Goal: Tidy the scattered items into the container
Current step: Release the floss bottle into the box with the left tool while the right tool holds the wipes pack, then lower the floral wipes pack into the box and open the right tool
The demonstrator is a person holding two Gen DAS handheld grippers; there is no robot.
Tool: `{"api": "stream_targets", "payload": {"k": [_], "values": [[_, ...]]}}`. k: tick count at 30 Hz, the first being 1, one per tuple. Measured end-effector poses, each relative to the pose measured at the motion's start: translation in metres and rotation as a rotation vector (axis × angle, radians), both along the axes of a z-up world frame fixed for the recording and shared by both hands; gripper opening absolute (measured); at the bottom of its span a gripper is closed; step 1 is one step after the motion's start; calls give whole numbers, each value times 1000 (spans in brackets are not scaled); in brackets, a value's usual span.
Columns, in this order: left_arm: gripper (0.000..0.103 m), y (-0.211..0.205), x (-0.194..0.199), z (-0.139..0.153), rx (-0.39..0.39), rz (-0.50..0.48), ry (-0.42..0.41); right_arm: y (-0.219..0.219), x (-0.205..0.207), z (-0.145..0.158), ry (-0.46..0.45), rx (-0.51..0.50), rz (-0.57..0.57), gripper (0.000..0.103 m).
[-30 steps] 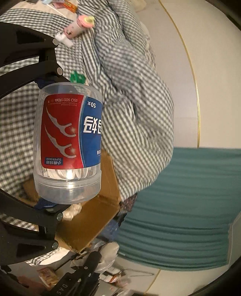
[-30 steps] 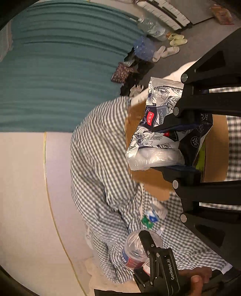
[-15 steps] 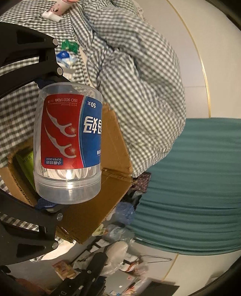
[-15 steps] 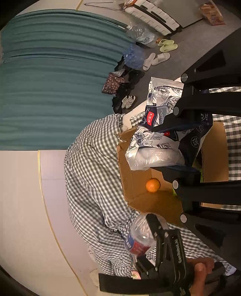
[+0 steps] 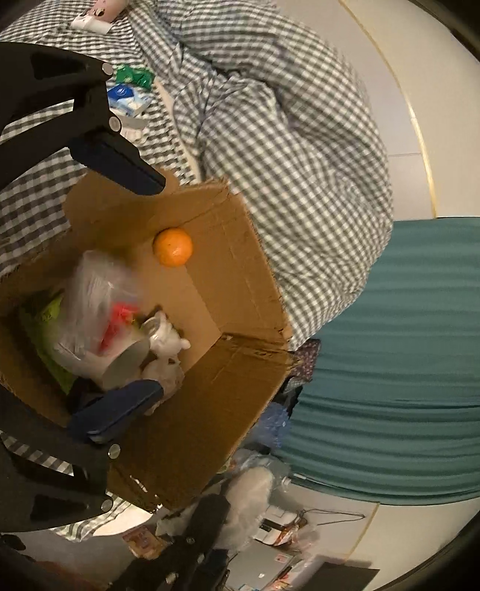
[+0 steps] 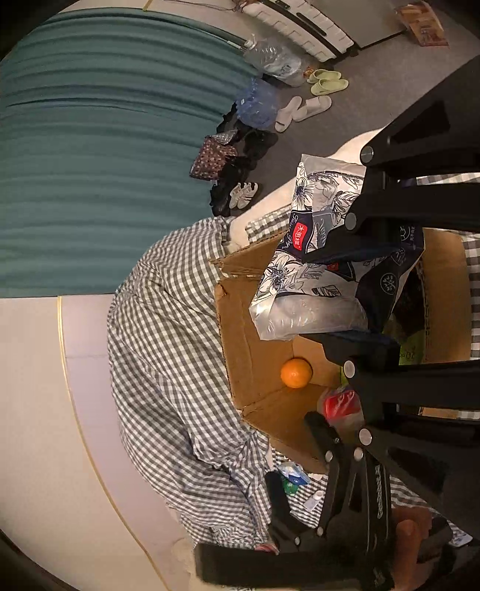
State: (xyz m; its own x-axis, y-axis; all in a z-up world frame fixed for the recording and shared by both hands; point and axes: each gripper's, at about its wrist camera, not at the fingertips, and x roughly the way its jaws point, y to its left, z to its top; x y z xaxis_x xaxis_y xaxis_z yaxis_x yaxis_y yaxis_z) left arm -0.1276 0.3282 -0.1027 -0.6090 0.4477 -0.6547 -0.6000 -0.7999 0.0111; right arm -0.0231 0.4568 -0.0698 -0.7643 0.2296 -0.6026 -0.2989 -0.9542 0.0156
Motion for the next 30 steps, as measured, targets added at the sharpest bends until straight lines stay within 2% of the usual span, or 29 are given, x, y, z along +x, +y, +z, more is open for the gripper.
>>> {"api": "stream_targets", "payload": {"k": [12,16,20,23,25,30], "values": [[103,-44,-17,12,26,90,24,-13,-40,-34,-90,-17,47,32],[103,-56,-21,11,27,107,22,-18,-52,-46,-145,-24,50,40],[103,-65,-23,11,30,118,20,-22,-55,-50,-156,-20,47,43],[103,-71,-24,12,36,126,20,-27,-55,-46,-145,-7,39,61],[103,-75,-23,14,44,128,20,-29,-53,-39,-126,4,31,81],[103,-88,-16,24,61,136,36,-39,-40,-13,-26,45,6,92]]}}
